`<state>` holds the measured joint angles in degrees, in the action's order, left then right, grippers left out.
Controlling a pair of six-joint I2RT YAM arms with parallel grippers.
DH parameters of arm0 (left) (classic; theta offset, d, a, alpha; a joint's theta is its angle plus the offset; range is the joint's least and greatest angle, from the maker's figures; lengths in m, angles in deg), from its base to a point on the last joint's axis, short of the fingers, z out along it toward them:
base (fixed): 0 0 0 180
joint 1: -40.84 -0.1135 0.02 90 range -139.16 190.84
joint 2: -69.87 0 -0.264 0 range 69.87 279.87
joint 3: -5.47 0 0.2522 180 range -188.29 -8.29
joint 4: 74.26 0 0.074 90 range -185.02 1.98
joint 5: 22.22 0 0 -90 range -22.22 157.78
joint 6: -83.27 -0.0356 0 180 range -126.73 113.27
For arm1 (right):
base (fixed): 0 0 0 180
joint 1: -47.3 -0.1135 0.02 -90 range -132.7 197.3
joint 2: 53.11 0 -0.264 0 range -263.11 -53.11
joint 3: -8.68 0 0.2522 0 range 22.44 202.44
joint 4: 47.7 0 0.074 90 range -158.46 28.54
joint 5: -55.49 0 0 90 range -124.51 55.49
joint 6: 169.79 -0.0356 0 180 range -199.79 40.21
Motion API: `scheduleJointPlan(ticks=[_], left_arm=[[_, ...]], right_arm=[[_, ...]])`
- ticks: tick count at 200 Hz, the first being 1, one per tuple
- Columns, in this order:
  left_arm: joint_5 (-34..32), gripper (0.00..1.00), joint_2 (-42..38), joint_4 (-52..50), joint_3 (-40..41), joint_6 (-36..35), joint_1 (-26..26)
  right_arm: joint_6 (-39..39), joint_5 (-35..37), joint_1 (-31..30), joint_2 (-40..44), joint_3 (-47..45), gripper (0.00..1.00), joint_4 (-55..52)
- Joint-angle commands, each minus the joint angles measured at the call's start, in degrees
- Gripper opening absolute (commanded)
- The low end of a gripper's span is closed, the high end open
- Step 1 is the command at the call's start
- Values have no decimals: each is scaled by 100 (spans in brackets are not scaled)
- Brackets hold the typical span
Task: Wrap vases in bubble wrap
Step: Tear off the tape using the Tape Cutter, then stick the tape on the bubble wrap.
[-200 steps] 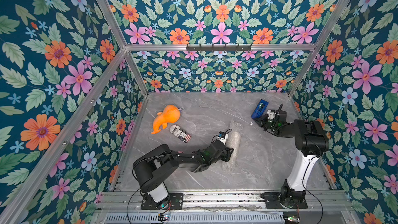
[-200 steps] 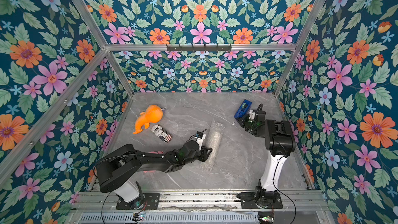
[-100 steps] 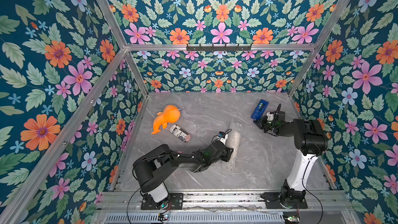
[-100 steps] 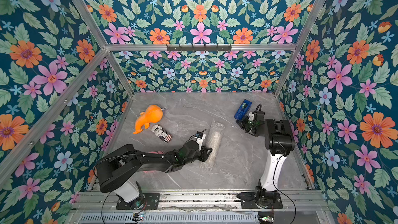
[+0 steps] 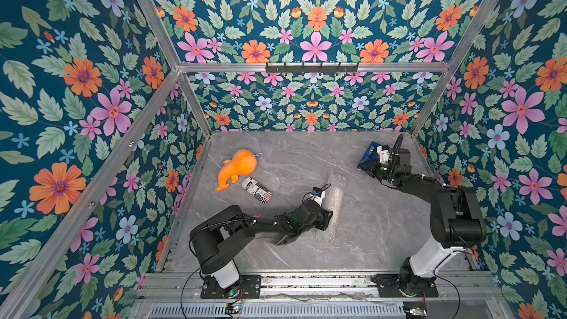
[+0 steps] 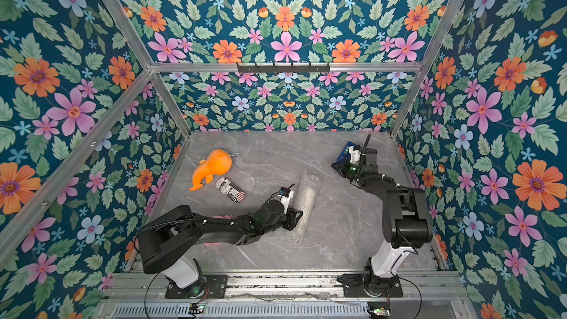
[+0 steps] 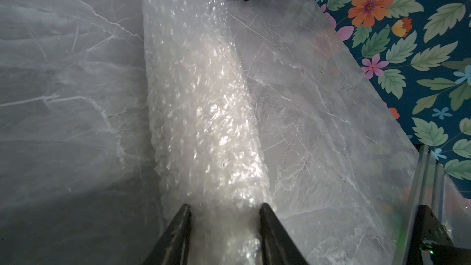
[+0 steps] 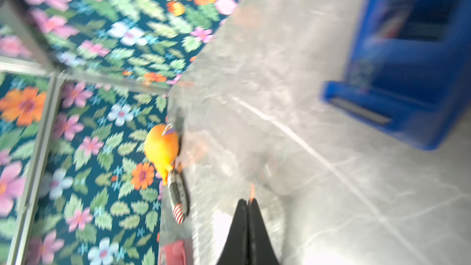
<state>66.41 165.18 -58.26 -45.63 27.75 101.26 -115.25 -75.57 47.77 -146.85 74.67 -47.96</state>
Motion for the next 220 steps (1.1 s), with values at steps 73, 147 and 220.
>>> scheduleJointPlan(ticks=[73,147,220], left_arm=[[194,44,168,-823,-89,-240,-4],[225,43,178,-832,-102,-258,0],[242,42,190,-784,-96,-214,-2]], right_arm=[[2733,-1314,-612,2802,-770,0,-2722],[3883,-917,-1365,3210,-1361,0,-2912],[4132,-1050,-1478,2116,-1074,0,-2912]])
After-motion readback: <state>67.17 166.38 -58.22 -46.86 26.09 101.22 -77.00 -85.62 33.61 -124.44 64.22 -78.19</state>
